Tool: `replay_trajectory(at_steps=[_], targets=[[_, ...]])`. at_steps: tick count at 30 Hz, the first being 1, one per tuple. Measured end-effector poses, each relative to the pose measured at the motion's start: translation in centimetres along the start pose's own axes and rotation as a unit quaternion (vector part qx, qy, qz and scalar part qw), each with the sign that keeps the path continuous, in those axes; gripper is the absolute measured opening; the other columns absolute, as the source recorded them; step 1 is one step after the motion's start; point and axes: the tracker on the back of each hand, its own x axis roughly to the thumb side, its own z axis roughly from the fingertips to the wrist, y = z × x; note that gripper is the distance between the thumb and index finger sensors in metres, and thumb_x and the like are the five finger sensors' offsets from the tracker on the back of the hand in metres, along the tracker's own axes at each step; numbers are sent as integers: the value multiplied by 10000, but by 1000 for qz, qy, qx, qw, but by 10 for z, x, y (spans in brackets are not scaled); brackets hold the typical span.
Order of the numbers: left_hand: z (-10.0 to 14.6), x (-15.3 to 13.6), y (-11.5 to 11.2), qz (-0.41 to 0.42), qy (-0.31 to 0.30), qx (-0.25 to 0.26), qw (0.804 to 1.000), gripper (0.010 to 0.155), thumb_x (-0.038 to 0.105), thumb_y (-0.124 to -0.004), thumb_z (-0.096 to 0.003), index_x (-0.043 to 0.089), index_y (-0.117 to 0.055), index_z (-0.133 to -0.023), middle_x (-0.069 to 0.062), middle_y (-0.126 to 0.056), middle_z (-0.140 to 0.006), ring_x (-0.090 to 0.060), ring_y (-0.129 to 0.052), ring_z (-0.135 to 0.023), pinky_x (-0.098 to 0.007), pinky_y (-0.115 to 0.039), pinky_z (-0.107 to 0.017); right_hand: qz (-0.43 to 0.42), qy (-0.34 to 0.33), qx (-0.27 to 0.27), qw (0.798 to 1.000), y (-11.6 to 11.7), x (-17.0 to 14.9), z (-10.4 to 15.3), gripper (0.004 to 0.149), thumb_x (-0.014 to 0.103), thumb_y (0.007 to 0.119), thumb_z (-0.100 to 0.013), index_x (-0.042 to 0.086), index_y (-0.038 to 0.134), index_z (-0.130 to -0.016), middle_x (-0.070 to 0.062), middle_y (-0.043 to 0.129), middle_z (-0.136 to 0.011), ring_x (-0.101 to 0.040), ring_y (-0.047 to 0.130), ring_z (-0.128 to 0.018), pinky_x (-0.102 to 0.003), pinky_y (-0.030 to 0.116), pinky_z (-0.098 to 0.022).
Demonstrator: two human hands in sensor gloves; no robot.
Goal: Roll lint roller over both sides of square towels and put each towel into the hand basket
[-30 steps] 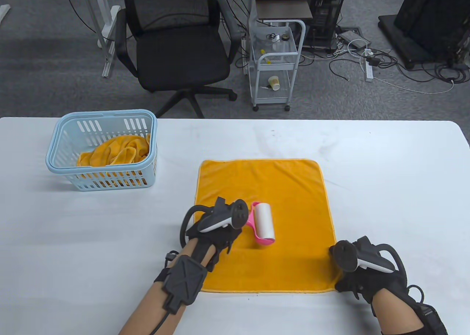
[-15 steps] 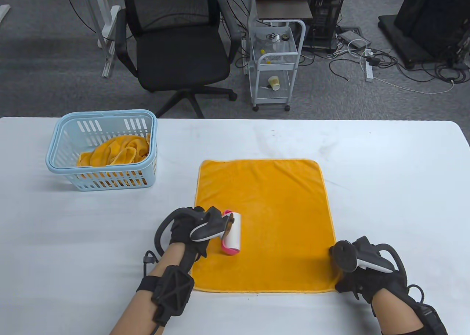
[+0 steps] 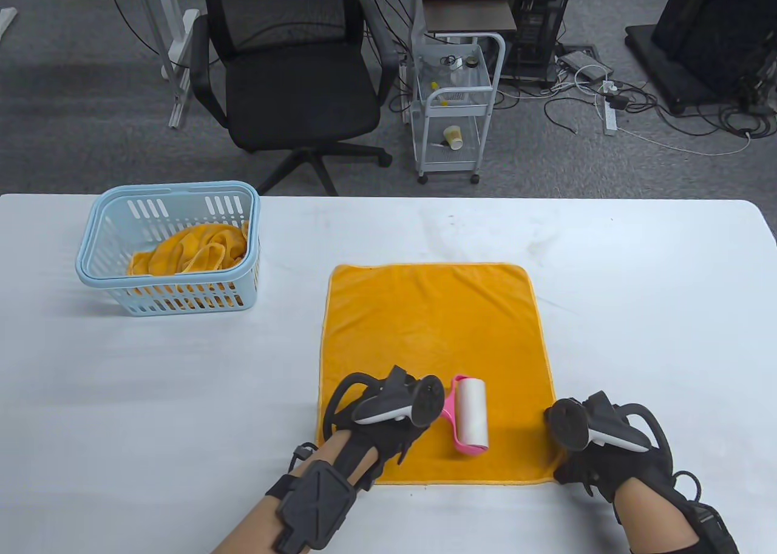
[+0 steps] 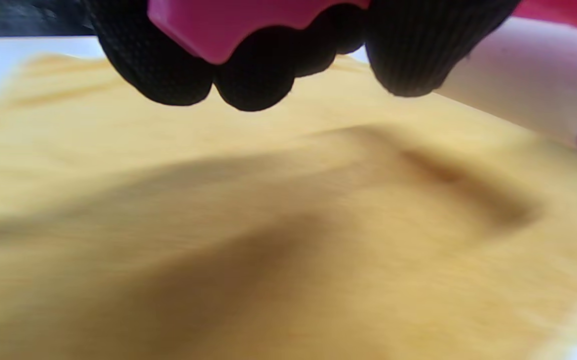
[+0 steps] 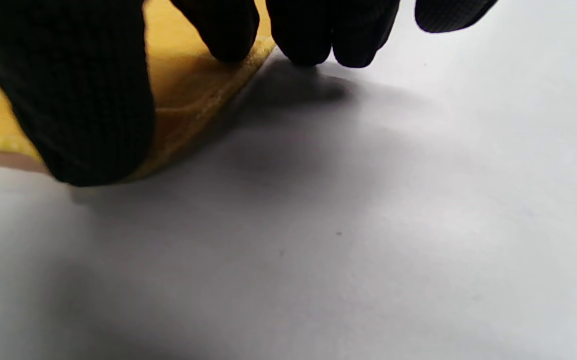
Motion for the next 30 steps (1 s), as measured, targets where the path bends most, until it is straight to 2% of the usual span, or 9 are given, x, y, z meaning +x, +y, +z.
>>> replay_trajectory(at_steps=[4, 7, 11, 15, 18, 22, 26, 30], targets=[[-8, 7, -12, -40, 8, -15, 999, 576, 453, -759, -510, 300, -473, -987, -11, -671, -982, -269, -857, -795, -559, -747, -652, 0, 1, 0, 1000, 0, 0, 0, 971, 548, 971, -397, 183, 472, -1146, -221, 466, -1164, -527, 515, -1039, -735, 501, -672], [-1, -15, -17, -49, 35, -34, 998, 509, 417, -774, -518, 323, -530, -954, 6, -711, -957, -263, -883, -774, -555, -764, -642, -1, 1, 1, 1000, 0, 1, 0, 970, 547, 972, -398, 181, 474, -1146, -224, 466, -1164, -528, 513, -1040, -735, 501, -672], [25, -56, -20, -78, 87, -41, 992, 468, 389, -798, -519, 341, -577, -928, 21, -749, -937, -258, -907, -760, -557, -775, -639, 1, 2, 2, 1000, 0, 1, 0, 970, 547, 972, -399, 181, 474, -1146, -222, 467, -1164, -528, 516, -1039, -736, 502, -671], [57, -109, -28, -63, 154, -69, 984, 442, 361, -814, -522, 349, -607, -913, 22, -765, -941, -270, -916, -770, -571, -767, -646, 0, 2, 2, 1000, 0, 1, 0, 970, 548, 972, -398, 184, 473, -1145, -222, 465, -1164, -527, 514, -1040, -736, 502, -671], [79, -134, -33, -69, 192, -69, 977, 433, 353, -821, -522, 349, -623, -907, 19, -777, -939, -280, -921, -777, -581, -762, -649, -1, 2, 3, 1000, 0, 1, 0, 971, 549, 971, -398, 184, 472, -1145, -222, 464, -1164, -526, 515, -1039, -735, 502, -672], [99, -154, -37, -93, 222, -59, 969, 429, 353, -827, -518, 353, -635, -902, 23, -788, -941, -278, -929, -782, -583, -763, -652, -2, 3, 3, 1000, 0, 1, 0, 971, 549, 970, -399, 183, 469, -1146, -220, 462, -1165, -526, 514, -1040, -734, 503, -672], [107, -165, -39, -51, 205, -38, 977, 436, 373, -831, -507, 363, -647, -902, 42, -798, -923, -260, -930, -774, -573, -763, -656, -2, 4, 4, 1000, 0, 1, 0, 972, 548, 972, -398, 179, 472, -1146, -224, 464, -1164, -526, 516, -1039, -736, 502, -671], [115, -184, -37, 69, 185, 24, 980, 477, 390, -838, -492, 366, -630, -921, 55, -804, -888, -230, -929, -735, -555, -774, -643, -1, 6, 5, 1000, 0, 2, 0, 973, 548, 971, -398, 179, 469, -1146, -223, 462, -1164, -528, 518, -1038, -735, 505, -670]])
